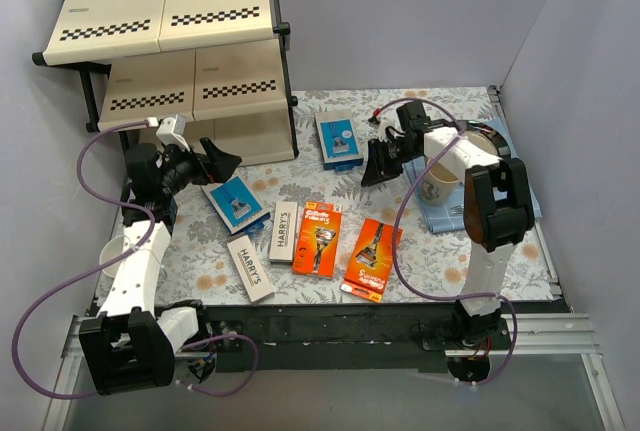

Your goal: Place and organize the shaving razors onto the shelf

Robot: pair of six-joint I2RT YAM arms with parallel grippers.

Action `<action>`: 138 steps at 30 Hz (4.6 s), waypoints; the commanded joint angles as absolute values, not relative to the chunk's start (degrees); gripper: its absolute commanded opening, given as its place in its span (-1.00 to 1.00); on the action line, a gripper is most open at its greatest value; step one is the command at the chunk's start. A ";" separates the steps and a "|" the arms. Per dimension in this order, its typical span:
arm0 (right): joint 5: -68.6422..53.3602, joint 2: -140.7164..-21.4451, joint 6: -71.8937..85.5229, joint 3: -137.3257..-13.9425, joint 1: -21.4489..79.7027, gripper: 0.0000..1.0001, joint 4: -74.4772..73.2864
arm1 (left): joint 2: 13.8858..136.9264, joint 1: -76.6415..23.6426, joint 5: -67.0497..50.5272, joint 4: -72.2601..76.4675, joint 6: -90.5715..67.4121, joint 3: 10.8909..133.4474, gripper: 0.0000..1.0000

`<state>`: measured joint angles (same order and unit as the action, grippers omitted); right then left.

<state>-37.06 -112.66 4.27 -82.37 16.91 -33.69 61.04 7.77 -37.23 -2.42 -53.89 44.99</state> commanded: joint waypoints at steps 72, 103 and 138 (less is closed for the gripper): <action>12.75 -114.10 -86.92 -51.34 35.24 -0.97 45.36 | 62.14 8.00 -34.80 4.48 -55.63 42.54 0.96; 2.03 -135.16 -24.63 -127.33 28.40 0.36 -31.89 | 65.04 7.73 -41.22 1.24 -56.78 44.65 0.96; -17.22 -121.82 -7.56 -81.84 26.63 0.06 -44.65 | 59.95 7.73 -41.49 1.67 -64.07 45.88 0.94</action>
<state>-18.15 -120.20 -7.09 -90.39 24.60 -29.93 64.03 7.75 -41.47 0.93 -63.99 46.52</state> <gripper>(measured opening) 0.537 0.970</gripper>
